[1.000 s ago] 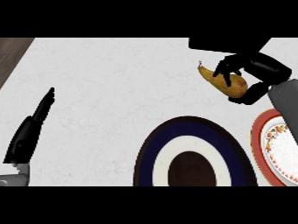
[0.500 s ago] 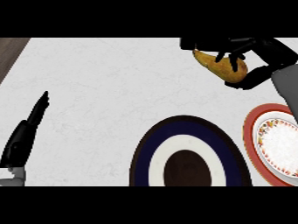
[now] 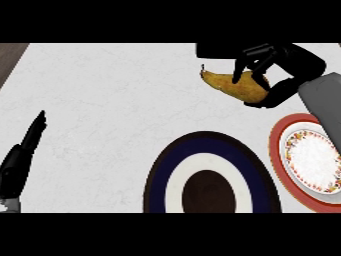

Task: Pick the pear from the plate and place it in the plate

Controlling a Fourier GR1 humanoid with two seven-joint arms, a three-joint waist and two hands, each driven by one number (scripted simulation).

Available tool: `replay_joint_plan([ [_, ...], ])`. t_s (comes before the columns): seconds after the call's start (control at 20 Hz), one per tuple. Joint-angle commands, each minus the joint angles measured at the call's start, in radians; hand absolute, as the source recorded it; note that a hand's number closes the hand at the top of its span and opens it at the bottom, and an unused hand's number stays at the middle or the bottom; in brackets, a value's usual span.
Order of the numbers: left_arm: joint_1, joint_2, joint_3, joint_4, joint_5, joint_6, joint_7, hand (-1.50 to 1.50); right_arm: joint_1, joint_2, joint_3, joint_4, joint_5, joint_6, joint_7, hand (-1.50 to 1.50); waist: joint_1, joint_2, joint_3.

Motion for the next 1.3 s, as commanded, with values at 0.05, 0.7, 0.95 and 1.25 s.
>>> replay_joint_plan([
  [0.05, 0.000, 0.000, 0.017, 0.023, -0.003, 0.014, -0.022, 0.00, -0.011, 0.033, 0.099, -0.069, -0.065, 0.260, -0.100, 1.50, -0.016, -0.004, -0.002],
  [0.7, 0.036, -0.005, 0.027, -0.029, 0.002, 0.011, -0.005, 0.00, 0.217, 0.007, 0.404, -0.495, -0.021, 0.121, 0.093, 1.50, -0.040, -0.008, -0.001],
  [0.95, 0.052, -0.016, 0.019, -0.037, -0.011, 0.019, 0.005, 0.00, 0.308, 0.025, 0.510, -0.567, -0.106, 0.190, 0.303, 1.50, -0.044, -0.010, -0.002],
  [1.25, 0.085, -0.002, 0.040, -0.086, 0.003, -0.021, 0.007, 0.00, 0.391, 0.073, 0.490, -0.605, -0.023, 0.160, 0.423, -1.50, -0.033, -0.007, -0.001],
])
